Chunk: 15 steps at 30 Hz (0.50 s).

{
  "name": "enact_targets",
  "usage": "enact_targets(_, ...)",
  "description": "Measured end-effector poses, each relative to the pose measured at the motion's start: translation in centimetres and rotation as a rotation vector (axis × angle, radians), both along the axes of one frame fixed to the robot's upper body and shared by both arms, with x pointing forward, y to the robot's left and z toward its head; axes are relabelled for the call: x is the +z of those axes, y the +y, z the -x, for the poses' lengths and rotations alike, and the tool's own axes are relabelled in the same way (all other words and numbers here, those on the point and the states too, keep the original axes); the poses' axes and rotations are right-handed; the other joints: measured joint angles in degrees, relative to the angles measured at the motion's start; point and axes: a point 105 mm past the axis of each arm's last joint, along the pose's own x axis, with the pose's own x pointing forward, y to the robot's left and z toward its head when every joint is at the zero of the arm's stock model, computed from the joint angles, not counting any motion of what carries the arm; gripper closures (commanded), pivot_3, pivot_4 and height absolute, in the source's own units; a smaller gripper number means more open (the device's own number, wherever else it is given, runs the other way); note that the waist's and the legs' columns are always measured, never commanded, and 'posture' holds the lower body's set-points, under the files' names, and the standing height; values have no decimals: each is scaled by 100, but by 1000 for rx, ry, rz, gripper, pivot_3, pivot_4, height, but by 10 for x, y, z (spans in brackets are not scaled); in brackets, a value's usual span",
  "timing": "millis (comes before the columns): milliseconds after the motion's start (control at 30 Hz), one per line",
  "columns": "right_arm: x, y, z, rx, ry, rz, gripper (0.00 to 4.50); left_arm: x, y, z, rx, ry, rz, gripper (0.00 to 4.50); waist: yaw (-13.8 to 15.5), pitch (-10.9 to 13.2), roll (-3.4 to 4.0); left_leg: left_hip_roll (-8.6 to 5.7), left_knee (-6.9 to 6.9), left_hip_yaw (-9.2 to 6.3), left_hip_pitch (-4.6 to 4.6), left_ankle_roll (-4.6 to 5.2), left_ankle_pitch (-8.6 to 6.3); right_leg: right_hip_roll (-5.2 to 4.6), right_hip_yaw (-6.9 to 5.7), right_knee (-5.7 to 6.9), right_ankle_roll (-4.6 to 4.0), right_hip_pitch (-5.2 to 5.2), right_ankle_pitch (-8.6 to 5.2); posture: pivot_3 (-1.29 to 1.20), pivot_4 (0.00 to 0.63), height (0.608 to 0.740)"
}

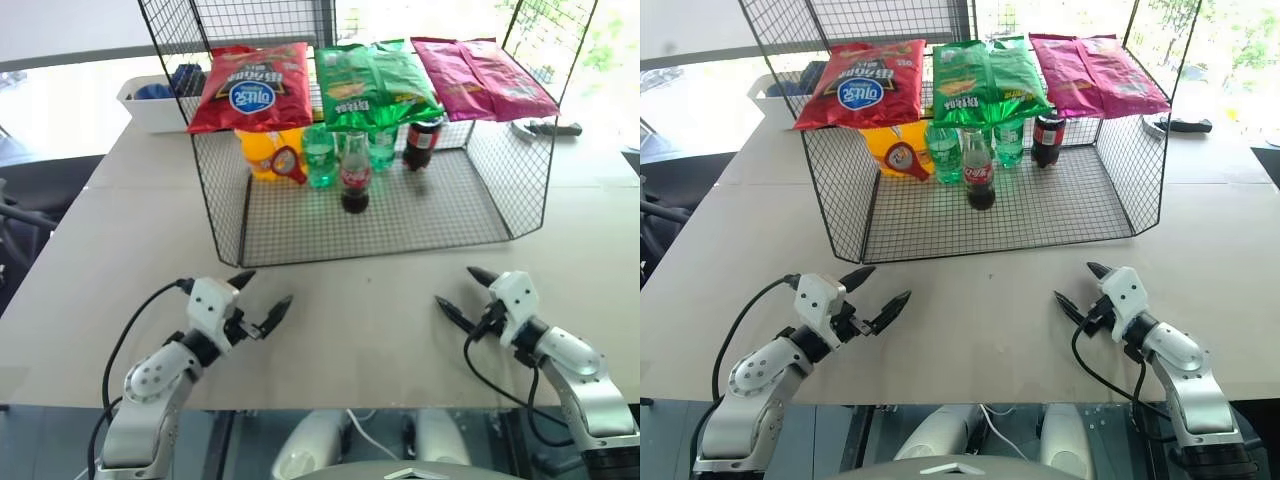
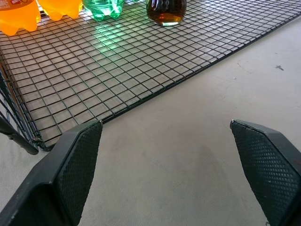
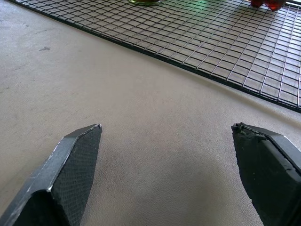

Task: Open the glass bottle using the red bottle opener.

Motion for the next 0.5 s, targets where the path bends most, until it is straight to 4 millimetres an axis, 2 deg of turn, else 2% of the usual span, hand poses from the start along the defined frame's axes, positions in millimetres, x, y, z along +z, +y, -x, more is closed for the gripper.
enact_targets(500, 1, 0, 0, 12, -7, 25, 41, 2, 4, -2, 20, -8, 12, 0, 1, 0, 0, 0, 0, 0, 0, 0, 0, 0, 0, 0, 0, 0, 0, 0, 150, 734)
